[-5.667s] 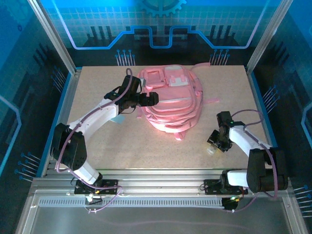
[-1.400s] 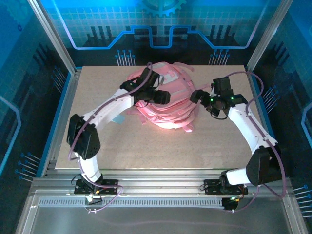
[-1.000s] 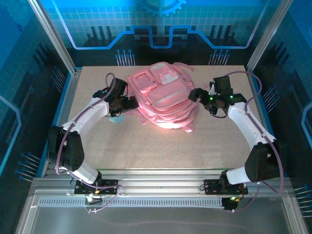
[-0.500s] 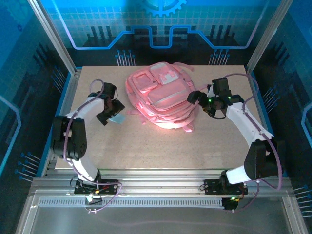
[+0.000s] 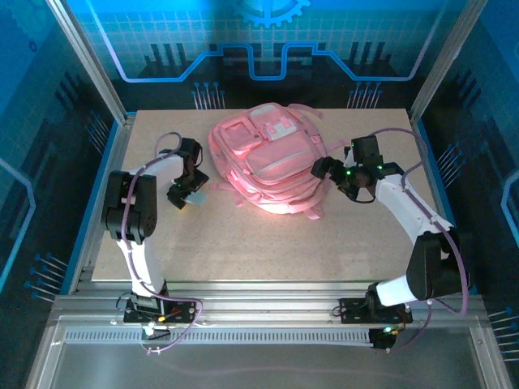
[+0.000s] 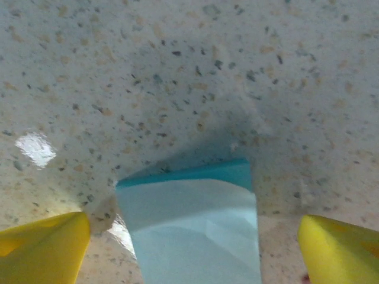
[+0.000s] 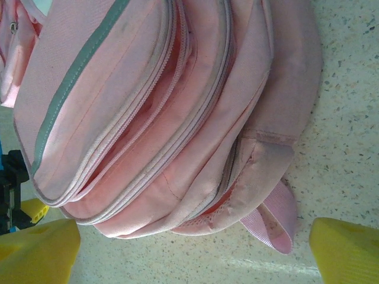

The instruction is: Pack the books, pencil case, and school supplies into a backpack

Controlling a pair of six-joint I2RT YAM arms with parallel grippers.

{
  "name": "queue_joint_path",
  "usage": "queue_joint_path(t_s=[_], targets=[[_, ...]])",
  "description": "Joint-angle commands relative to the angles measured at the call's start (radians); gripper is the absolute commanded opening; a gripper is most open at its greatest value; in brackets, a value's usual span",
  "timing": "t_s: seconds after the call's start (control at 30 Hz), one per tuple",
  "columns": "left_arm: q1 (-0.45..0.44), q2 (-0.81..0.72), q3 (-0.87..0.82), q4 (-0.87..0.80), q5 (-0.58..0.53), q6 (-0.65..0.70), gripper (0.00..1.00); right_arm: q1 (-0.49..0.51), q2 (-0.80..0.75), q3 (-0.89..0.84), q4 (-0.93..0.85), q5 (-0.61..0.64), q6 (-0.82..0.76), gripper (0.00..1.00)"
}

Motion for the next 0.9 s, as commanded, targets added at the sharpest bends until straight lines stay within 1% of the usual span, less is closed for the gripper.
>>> queue_joint_path(t_s=[0.0, 0.1, 0.13, 0.17, 0.27, 0.4, 0.5, 0.63, 0.77, 0.87], targets=[[0.0, 0.04, 0.046, -0.039, -0.024, -0.02, 0.86, -0.01, -0.02, -0.006, 0.02, 0.006, -0.013, 1.0], [-0.001, 0.04, 0.021, -0.027, -0.02, -0.021, 0.65, -0.012, -0.015, -0.007, 0.026, 0.009, -0.011, 1.0], [-0.001, 0.036, 0.008, -0.021, -0.02, -0.026, 0.6, -0.011, -0.013, -0.006, 0.028, 0.009, -0.011, 1.0], [-0.001, 0.032, -0.005, -0.018, -0.023, -0.031, 0.58, -0.012, -0.011, -0.006, 0.03, 0.008, -0.011, 1.0], [-0.001, 0.023, -0.03, -0.018, -0.027, -0.038, 0.57, -0.011, -0.005, -0.001, 0.037, 0.001, -0.009, 1.0], [-0.001, -0.023, -0.042, -0.011, -0.024, -0.039, 0.44, 0.008, 0.003, 0.016, 0.055, -0.03, -0.014, 1.0], [-0.001, -0.085, -0.043, -0.008, -0.03, -0.029, 0.42, 0.048, 0.017, 0.037, 0.054, -0.041, -0.03, 1.0], [-0.001, -0.171, -0.04, -0.004, -0.025, -0.017, 0.41, 0.105, 0.041, 0.058, 0.053, -0.056, -0.037, 1.0], [-0.005, -0.265, -0.05, 0.028, 0.036, -0.029, 0.41, 0.171, 0.056, 0.068, 0.12, -0.135, -0.016, 1.0], [-0.03, -0.34, -0.064, 0.071, 0.069, -0.064, 0.42, 0.228, 0.062, 0.079, 0.195, -0.185, 0.003, 1.0]])
